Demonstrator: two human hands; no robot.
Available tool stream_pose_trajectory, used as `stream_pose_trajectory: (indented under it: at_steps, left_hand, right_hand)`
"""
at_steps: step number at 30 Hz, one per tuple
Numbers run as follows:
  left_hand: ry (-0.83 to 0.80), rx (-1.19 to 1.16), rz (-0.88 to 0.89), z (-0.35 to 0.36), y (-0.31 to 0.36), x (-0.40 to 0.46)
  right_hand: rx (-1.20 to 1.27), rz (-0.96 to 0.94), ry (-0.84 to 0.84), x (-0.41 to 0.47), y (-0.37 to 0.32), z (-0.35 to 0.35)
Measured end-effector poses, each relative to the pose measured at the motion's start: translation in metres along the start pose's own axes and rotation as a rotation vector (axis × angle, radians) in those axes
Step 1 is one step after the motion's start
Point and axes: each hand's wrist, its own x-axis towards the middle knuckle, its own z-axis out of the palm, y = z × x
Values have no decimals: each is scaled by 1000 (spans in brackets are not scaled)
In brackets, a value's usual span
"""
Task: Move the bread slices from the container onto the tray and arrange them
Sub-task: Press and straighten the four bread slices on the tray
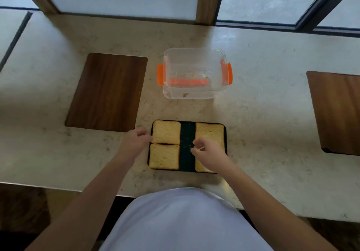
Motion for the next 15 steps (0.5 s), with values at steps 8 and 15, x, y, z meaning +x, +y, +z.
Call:
stream_pose_trajectory:
  at_steps: [8,15]
  left_hand:
    - [-72,-45,-10,14,12,9]
    - [-98,-25,-29,19,14,15]
  right_hand:
    - [244,253,-105,45,-33,25]
    - [295,318,-124,58,-37,29]
